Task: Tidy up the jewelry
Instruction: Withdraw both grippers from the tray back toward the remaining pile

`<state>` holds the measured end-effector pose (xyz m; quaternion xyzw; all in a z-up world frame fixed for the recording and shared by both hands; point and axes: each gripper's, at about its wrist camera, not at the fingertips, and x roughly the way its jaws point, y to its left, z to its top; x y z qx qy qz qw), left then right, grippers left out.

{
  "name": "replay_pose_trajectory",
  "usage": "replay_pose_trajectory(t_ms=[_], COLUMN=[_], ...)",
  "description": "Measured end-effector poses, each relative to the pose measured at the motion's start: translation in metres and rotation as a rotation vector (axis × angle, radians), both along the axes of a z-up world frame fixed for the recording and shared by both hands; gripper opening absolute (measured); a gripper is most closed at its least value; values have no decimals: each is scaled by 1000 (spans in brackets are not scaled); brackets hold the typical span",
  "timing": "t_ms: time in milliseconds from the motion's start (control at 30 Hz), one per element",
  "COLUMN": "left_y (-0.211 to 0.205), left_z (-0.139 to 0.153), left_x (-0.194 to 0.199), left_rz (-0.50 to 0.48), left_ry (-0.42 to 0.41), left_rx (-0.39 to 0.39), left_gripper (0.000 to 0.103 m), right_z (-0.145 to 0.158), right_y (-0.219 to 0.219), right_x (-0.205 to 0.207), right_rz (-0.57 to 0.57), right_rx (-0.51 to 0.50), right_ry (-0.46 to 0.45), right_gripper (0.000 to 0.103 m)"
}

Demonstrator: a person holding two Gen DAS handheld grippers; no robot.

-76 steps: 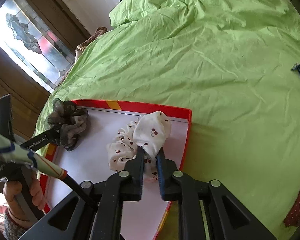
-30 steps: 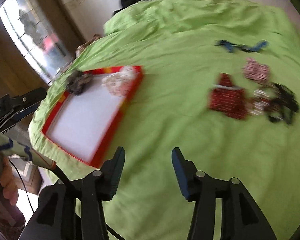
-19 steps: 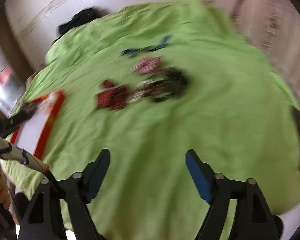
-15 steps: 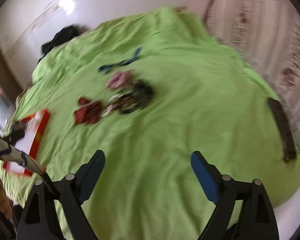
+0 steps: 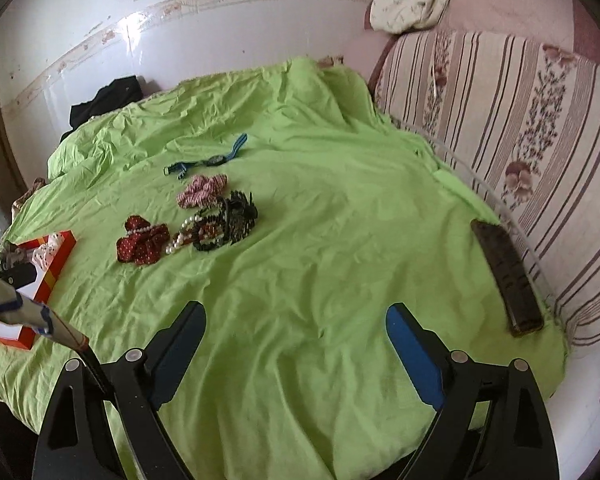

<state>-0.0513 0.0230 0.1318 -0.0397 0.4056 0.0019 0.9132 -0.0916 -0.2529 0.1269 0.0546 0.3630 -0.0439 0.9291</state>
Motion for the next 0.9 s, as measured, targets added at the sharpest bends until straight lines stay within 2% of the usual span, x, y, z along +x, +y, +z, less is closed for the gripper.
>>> replay_pose_trajectory(t_ms=[333,600,800,900], left_y=[9,22,33,40], left_z=[8,10,7,6], left_x=[-23,-36,-37,-36], left_rz=[6,50,59,76], left_ry=[-40,-47,-37,-29], left_rx=[-5,0,-1,-8], left_gripper=[91,91,91,91], right_z=[20,37,27,15], right_y=[10,18,17,25], right_x=[-23,-40,-30,-19], right_rz=[2,1,-8,26], right_rx=[-57,-104,-31,-28], right_ry=[-62,-88,-64,-23], right_gripper=[94,94,94,94])
